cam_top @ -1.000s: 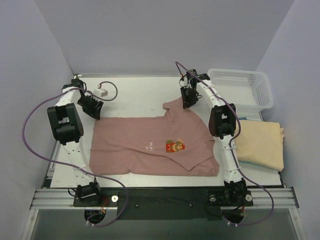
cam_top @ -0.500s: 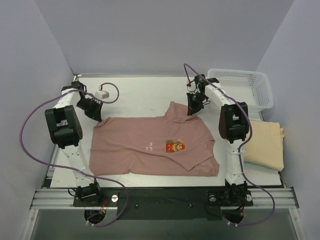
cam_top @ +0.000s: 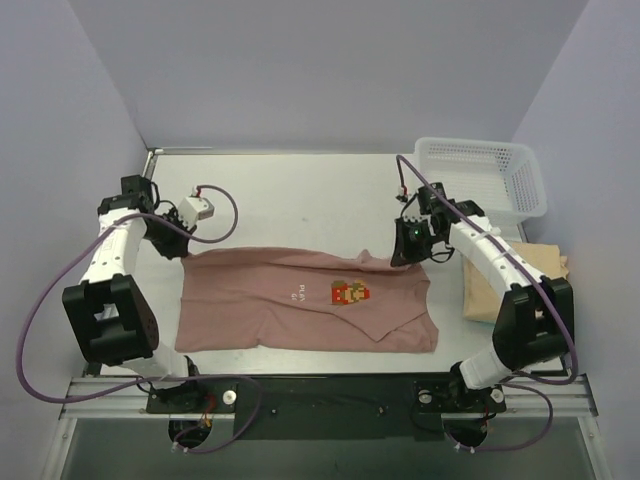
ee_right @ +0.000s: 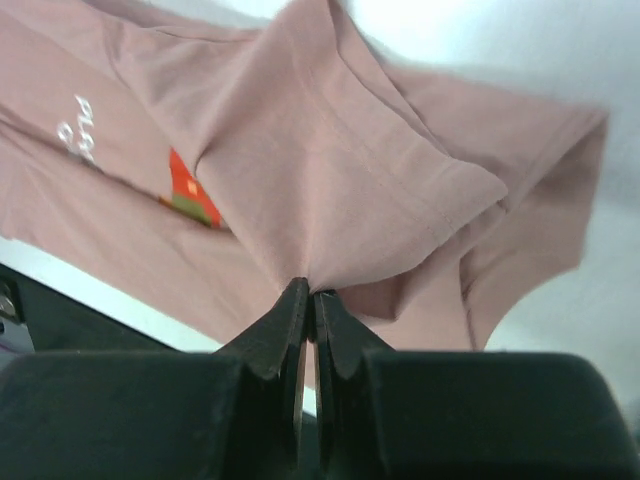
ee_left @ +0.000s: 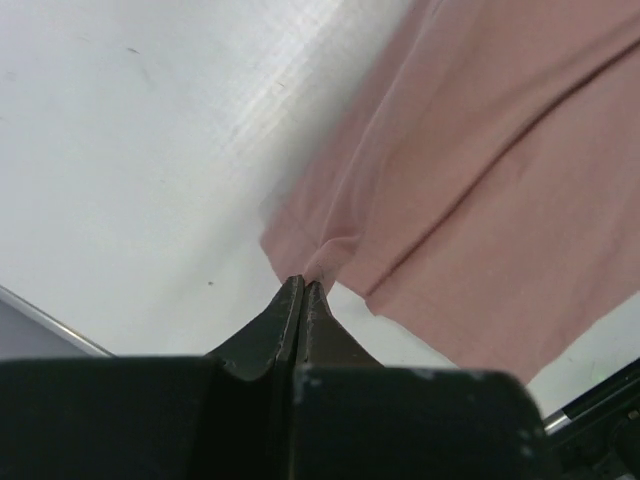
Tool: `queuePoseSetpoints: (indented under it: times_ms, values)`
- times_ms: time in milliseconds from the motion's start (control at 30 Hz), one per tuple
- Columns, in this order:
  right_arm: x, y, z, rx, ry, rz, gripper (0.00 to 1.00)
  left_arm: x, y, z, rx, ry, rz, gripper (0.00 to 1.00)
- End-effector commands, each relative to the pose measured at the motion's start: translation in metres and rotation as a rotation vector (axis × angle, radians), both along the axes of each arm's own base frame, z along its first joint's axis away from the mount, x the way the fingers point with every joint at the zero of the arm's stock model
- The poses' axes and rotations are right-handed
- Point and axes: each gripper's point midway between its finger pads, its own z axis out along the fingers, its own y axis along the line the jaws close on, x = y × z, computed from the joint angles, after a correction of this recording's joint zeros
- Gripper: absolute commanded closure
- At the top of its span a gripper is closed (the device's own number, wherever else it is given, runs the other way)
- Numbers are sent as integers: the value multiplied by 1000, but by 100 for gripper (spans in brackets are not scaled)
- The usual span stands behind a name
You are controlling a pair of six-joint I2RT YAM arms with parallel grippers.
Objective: Fold and stack the t-shirts
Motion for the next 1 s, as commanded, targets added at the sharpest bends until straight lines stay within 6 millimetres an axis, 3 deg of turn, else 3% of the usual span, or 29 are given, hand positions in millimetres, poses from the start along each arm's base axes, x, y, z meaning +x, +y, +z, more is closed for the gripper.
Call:
queuePoseSetpoints:
  times_ms: [0,133,233,400,567,667,833,933,967]
  values:
    - [-56,-17,-24,-24,100,-45,100,-44,7,-17,72,74,-58,100]
    - [-89,-29,-52,-60,179,-90,100,-49,29,-46,203,64,-67,100]
    - [-96,-39,-65,-96,187,-142,100,-52,31,-54,217,70,-86,100]
    - [-98,-41,-72,-107,209,-181,100,-32,38,-41,248,1,-73,100]
    - [-74,-40,-47,-99,137,-194,100,-3,27,-10,178,-109,-53,100]
    - [-83,-43,-46,-119,186,-211,100,-15,27,-14,179,-65,-72,100]
    - [-115,-44,-71,-125,287,-235,100,-55,32,-50,234,61,-128,100]
    - [-118,-42,-80,-116,308,-249,100,-75,29,-59,229,132,-169,100]
    - [-118,-41,-81,-106,313,-247,96,-77,34,-59,249,152,-167,99]
